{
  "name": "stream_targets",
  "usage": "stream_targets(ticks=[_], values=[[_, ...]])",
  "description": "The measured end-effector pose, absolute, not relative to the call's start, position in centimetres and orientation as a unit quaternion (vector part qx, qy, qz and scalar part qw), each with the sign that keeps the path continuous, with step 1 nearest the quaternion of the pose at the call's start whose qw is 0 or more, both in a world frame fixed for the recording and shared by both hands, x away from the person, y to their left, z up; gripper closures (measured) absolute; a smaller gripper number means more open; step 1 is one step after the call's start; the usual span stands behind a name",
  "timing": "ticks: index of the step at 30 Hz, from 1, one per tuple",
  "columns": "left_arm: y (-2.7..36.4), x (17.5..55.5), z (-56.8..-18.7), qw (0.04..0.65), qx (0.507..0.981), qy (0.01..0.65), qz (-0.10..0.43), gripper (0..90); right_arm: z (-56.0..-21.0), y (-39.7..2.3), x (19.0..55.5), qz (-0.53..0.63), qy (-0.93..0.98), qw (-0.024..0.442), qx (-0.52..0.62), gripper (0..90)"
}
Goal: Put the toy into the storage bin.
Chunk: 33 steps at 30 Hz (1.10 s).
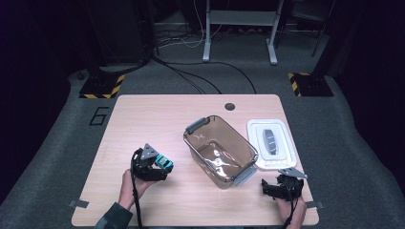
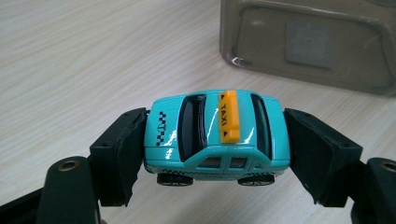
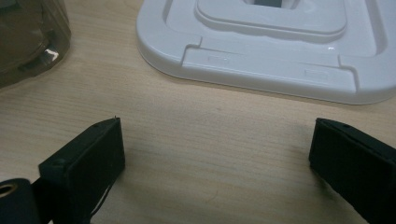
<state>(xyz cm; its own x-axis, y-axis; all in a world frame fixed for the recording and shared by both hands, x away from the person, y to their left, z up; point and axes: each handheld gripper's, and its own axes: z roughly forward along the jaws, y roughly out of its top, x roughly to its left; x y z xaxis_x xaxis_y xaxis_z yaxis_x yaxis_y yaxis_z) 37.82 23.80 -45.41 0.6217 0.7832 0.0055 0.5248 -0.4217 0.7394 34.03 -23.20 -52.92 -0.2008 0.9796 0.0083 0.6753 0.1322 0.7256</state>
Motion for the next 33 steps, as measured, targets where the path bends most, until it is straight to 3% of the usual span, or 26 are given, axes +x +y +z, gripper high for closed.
stream_targets(ticks=[33], values=[[22.9,39.9,-38.6,0.386,0.822,0.366,0.205,24.6,-52.9,-23.2,34.1,0.307,0.71,0.247,0.584,2.7]])
